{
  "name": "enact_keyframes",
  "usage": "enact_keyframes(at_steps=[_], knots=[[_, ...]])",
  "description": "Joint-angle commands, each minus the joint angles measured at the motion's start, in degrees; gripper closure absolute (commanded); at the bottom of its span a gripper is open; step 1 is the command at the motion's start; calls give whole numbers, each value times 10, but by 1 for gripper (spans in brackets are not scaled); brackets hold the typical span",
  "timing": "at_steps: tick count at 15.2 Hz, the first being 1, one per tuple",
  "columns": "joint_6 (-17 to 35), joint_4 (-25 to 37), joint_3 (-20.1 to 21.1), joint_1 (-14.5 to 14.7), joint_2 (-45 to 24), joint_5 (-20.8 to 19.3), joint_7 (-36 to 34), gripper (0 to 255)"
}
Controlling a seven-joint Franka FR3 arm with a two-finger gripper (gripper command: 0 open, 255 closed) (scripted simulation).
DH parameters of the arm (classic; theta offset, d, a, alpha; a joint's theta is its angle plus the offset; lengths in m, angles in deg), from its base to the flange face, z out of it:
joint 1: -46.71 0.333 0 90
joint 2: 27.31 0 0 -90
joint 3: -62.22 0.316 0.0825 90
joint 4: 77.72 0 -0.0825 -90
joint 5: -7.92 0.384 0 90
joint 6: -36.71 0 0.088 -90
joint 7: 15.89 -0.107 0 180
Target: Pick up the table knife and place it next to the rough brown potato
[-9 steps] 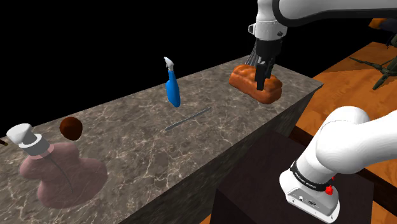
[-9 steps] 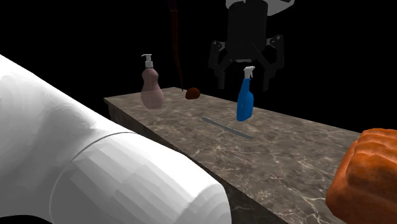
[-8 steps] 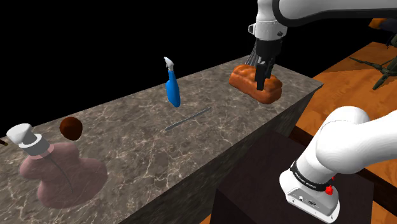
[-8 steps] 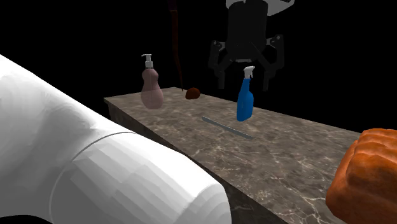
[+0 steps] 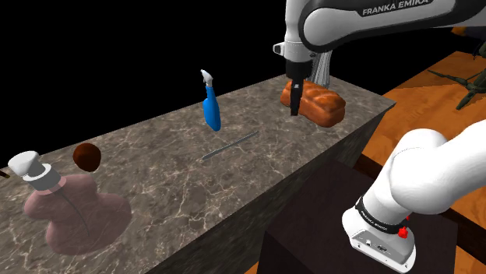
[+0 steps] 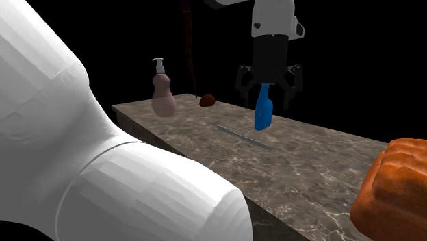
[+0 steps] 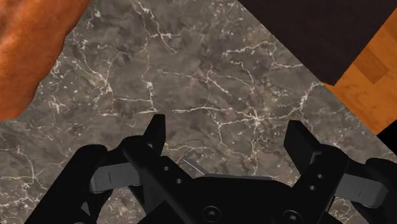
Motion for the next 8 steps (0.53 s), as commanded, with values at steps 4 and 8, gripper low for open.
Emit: enact_keyframes(at_steps=[4, 8], knots=[[89, 21, -13, 38, -89, 8, 104, 0], [147, 47, -16, 67, -159, 23, 185, 0]])
